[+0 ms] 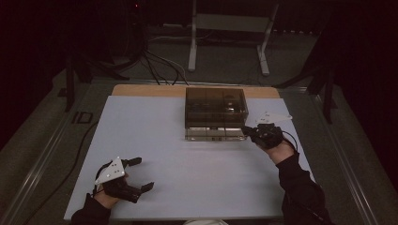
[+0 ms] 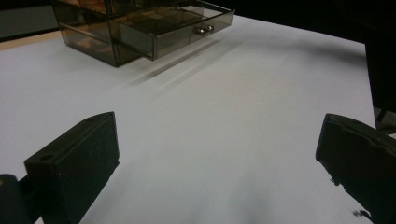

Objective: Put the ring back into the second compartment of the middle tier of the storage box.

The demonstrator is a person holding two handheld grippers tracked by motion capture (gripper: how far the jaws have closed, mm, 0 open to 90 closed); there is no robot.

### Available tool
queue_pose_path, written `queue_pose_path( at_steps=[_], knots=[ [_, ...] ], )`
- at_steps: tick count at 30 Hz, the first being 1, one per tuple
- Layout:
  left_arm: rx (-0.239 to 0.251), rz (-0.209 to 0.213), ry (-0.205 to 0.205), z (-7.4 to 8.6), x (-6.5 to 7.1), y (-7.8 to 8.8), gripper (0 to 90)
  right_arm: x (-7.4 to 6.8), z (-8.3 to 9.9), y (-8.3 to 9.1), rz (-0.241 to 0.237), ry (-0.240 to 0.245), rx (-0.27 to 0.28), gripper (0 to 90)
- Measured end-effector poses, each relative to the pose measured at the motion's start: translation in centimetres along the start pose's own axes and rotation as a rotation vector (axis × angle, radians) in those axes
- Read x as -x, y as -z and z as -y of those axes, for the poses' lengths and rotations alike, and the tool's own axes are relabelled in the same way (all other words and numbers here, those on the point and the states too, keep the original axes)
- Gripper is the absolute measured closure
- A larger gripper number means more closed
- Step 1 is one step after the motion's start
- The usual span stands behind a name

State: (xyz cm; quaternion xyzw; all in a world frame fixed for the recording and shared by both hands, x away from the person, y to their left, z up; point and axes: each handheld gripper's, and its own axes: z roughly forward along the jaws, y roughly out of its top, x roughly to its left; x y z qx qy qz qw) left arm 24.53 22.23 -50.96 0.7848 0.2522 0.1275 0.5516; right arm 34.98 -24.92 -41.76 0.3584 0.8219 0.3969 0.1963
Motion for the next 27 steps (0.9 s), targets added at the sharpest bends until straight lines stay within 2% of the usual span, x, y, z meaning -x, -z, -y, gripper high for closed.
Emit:
queue_pose_path(
  at_steps=[27],
  knots=[
    [0.001, 0.001, 0.0, 0.0, 0.0, 0.0, 0.9, -0.3, -2.0, -2.2, -0.026, 0.011, 0.006, 88.8]
  ],
)
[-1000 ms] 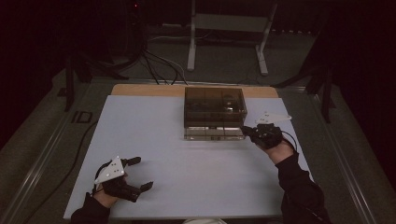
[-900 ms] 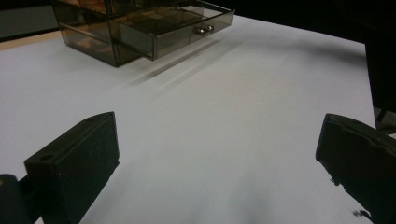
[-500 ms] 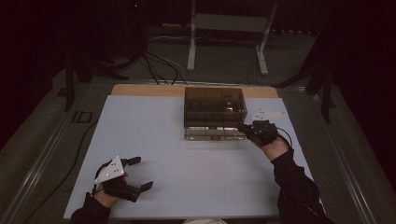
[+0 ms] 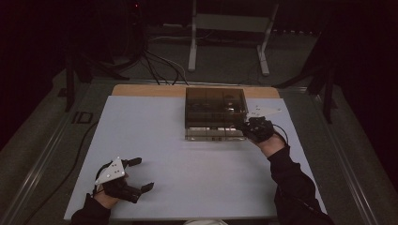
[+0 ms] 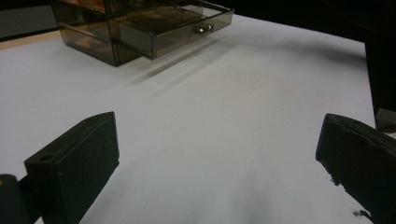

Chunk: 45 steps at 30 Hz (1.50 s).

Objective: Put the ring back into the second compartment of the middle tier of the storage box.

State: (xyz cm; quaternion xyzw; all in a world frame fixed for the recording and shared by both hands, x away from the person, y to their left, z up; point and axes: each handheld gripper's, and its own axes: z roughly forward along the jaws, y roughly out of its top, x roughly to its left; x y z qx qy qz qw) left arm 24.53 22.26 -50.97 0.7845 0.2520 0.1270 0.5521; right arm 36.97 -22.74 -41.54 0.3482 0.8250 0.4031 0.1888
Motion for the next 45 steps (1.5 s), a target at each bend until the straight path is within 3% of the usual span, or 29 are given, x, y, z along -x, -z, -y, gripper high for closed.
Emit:
queue_pose_path(
  at_steps=[45],
  knots=[
    [0.002, 0.002, -0.001, 0.0, 0.0, 0.0, 0.9, -0.7, -1.5, -5.9, -0.056, -0.039, -0.022, 88.6]
  ],
)
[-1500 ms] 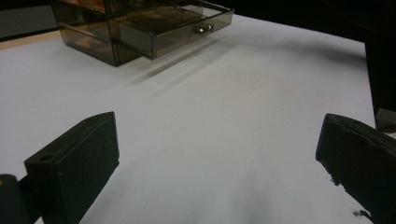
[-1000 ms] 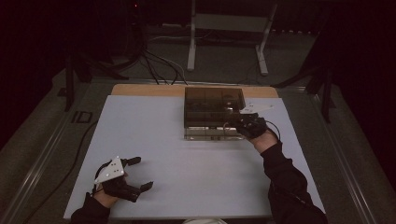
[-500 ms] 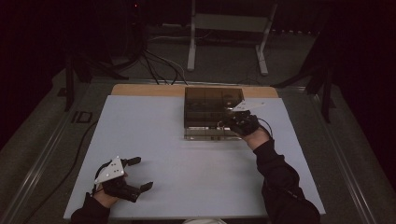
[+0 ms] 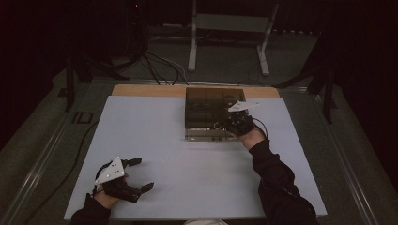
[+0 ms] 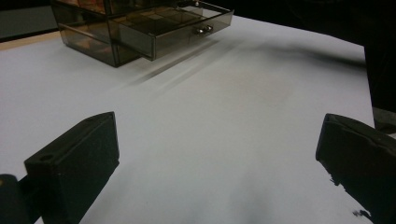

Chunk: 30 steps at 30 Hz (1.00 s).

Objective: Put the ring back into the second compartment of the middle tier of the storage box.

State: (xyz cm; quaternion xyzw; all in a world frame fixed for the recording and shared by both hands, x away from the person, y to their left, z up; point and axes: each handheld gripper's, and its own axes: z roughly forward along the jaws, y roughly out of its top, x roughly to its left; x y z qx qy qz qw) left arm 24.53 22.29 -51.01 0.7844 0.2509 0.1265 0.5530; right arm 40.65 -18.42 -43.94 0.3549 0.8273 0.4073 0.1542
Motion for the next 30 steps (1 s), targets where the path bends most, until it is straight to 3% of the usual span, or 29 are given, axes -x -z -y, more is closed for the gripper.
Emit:
queue_pose_path(
  at_steps=[12, 16, 17, 18, 19, 20, 21, 24, 27, 28, 30],
  knots=[
    [0.0, -0.001, 0.0, 0.0, 0.0, 0.0, 0.9, 0.1, -0.3, -1.1, -0.011, -0.008, 0.0, 87.9],
    [-0.002, -0.001, 0.002, 0.0, -0.1, 0.0, 0.9, 0.2, -0.3, -1.2, -0.019, -0.02, 0.006, 80.7],
    [0.001, -0.001, 0.001, 0.0, 0.0, 0.0, 0.9, 0.1, -0.3, -1.2, -0.023, -0.018, 0.012, 71.8],
    [0.001, -0.001, 0.001, 0.0, 0.0, 0.0, 0.9, 0.1, -0.3, -1.2, -0.023, -0.018, 0.012, 71.8],
    [-0.005, -0.001, 0.001, 0.1, 0.0, 0.0, 0.9, 0.1, -0.4, -1.1, -0.028, -0.023, 0.019, 61.3],
    [-0.005, -0.001, 0.001, 0.1, 0.0, 0.0, 0.9, 0.1, -0.4, -1.1, -0.028, -0.023, 0.019, 61.3],
    [-0.002, -0.001, 0.002, 0.0, -0.1, 0.0, 0.9, 0.0, -0.4, -1.0, -0.034, -0.022, 0.024, 54.2],
    [-0.003, -0.002, 0.0, 0.0, 0.0, 0.0, 0.9, -0.2, -0.5, -0.8, -0.038, -0.026, 0.028, 44.9],
    [-0.006, -0.003, 0.002, 0.1, 0.0, 0.0, 0.9, -0.3, -0.6, -0.6, -0.041, -0.027, 0.031, 41.6],
    [-0.003, -0.004, 0.002, 0.0, 0.0, 0.0, 0.9, -0.5, -0.8, -0.3, -0.044, -0.025, 0.038, 33.3],
    [-0.003, -0.004, 0.003, 0.0, 0.0, -0.1, 0.9, -0.6, -0.9, -0.2, -0.05, -0.026, 0.043, 28.9]
  ],
)
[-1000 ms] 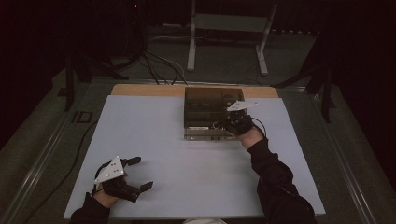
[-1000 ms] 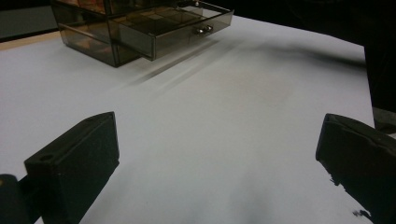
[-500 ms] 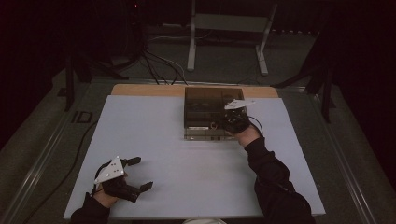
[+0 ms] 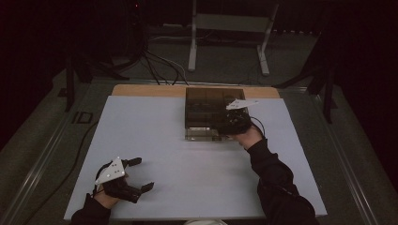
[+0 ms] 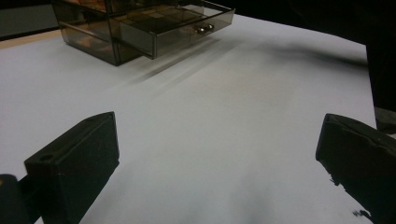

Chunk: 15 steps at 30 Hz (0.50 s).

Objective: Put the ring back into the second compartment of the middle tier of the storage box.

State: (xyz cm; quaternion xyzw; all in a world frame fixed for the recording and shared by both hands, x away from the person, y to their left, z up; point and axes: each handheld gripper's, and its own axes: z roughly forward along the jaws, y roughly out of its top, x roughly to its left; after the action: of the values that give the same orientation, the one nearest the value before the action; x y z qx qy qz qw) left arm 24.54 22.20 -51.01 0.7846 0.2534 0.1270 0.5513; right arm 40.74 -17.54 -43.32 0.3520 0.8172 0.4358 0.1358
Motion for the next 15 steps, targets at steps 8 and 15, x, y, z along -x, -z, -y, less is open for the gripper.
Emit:
queue_pose_path(
  at_steps=[8, 15],
  knots=[
    [-0.001, -0.006, 0.006, -0.09, -0.12, -0.18, 0.9, 0.02, -0.11, 0.12, -0.059, -0.006, 0.0, 10.3],
    [-0.008, -0.01, 0.002, -0.16, -0.06, -0.36, 0.9, 0.08, -0.17, 0.36, -0.089, -0.006, 0.001, 2.1]
  ],
)
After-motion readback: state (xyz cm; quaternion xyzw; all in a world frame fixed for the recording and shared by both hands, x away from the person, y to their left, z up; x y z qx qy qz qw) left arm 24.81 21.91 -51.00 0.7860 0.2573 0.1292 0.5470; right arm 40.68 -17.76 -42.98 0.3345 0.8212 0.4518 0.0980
